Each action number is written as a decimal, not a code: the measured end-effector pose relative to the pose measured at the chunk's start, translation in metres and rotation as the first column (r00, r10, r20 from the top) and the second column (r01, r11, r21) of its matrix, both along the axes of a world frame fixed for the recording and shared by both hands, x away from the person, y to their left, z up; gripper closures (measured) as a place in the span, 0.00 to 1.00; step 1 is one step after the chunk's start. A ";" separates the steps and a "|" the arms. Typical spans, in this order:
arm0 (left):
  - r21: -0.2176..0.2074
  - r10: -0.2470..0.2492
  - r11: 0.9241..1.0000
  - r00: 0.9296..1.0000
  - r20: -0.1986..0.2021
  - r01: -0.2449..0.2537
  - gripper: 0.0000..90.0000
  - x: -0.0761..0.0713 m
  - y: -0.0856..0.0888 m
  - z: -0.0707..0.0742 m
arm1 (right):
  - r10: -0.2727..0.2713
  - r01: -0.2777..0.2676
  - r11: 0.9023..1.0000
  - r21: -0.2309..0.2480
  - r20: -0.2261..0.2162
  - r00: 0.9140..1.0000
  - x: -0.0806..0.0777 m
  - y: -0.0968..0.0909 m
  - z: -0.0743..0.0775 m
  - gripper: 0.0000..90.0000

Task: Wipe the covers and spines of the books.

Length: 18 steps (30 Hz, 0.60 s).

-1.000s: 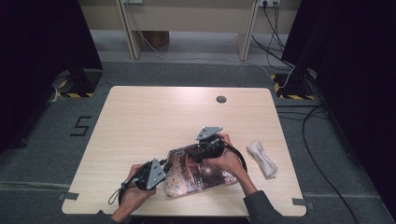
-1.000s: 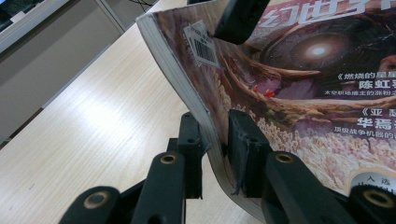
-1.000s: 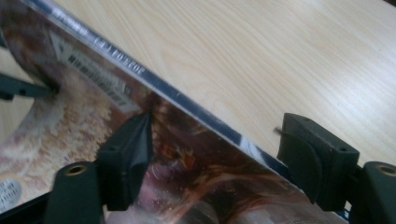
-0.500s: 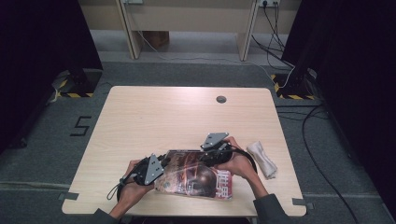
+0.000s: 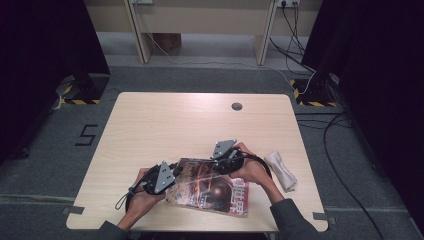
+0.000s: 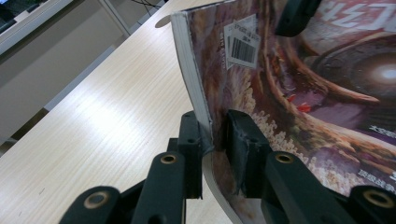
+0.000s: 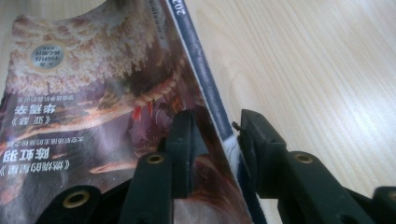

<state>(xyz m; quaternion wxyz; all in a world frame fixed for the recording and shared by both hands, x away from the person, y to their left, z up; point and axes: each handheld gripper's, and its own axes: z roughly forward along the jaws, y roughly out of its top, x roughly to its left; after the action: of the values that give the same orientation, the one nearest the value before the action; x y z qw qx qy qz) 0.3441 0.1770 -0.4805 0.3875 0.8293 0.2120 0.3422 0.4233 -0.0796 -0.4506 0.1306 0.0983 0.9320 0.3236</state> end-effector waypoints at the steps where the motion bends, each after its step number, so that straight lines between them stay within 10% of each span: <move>1: 0.001 0.004 1.000 1.000 -0.006 -0.004 0.82 0.002 0.000 -0.001 | 0.010 -0.010 1.000 -0.006 0.004 1.000 -0.002 0.000 0.002 0.79; 18: -0.005 0.015 1.000 1.000 -0.019 -0.016 0.79 0.010 -0.003 -0.004 | 0.036 -0.037 0.999 -0.011 -0.077 0.996 -0.009 0.003 -0.006 0.88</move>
<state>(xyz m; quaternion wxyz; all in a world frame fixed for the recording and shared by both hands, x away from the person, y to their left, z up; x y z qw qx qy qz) 0.3537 0.1741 -0.4848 0.3850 0.8298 0.2230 0.3367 0.4146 -0.0764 -0.4566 0.0896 0.0928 0.9399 0.3161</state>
